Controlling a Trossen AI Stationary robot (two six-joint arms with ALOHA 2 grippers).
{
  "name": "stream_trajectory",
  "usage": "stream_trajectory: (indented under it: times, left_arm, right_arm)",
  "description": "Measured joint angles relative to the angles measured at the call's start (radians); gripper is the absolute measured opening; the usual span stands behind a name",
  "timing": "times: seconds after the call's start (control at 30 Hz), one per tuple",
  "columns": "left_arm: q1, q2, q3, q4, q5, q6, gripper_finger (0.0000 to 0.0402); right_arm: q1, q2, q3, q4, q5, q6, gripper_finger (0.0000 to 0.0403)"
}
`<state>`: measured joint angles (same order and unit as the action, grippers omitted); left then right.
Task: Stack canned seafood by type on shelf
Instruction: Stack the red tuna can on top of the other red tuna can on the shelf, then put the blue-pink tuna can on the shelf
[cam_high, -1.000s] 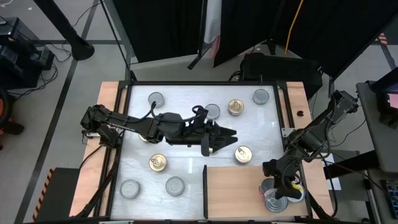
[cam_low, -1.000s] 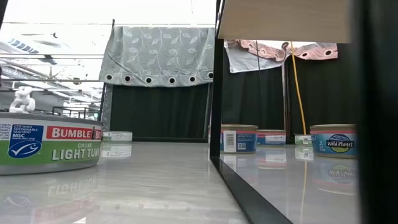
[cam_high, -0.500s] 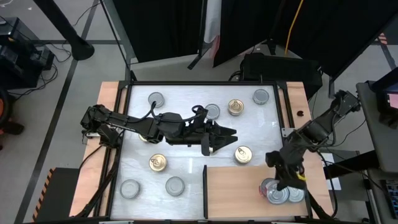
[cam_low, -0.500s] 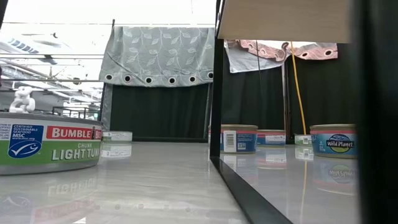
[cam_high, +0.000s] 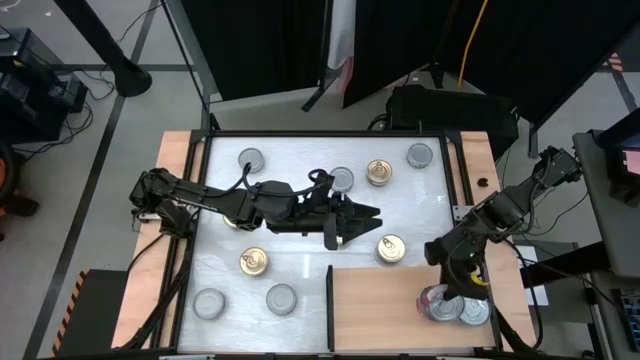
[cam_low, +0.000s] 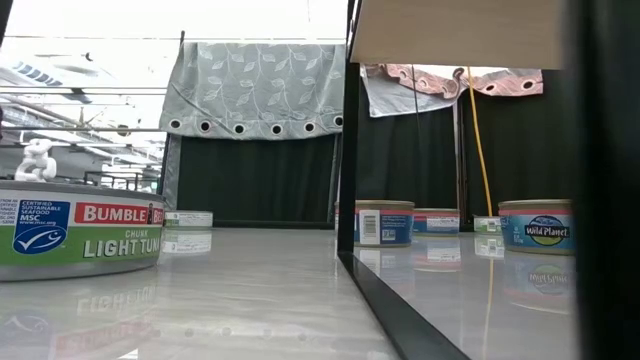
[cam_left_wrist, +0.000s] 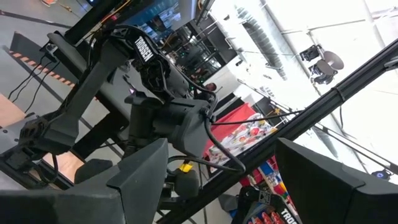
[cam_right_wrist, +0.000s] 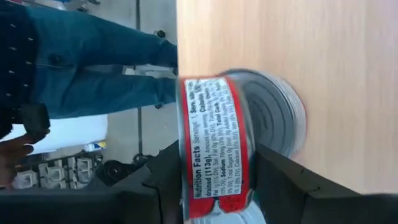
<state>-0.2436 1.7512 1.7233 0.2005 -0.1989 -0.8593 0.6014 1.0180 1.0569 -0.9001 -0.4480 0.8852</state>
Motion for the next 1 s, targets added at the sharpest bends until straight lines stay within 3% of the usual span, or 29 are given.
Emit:
stream_trajectory:
  times: [0.63,1.0]
  left_arm:
    - [0.032,0.0,0.0,-0.001,0.001,0.005,0.0295]
    - [0.054,0.0,0.0,-0.032,0.007,0.009,0.0295]
  right_arm:
    - [0.0,0.0,0.0,-0.033,0.05,0.009,0.0301]
    - [0.0,-0.011,0.001,-0.033,-0.005,0.058,0.0332]
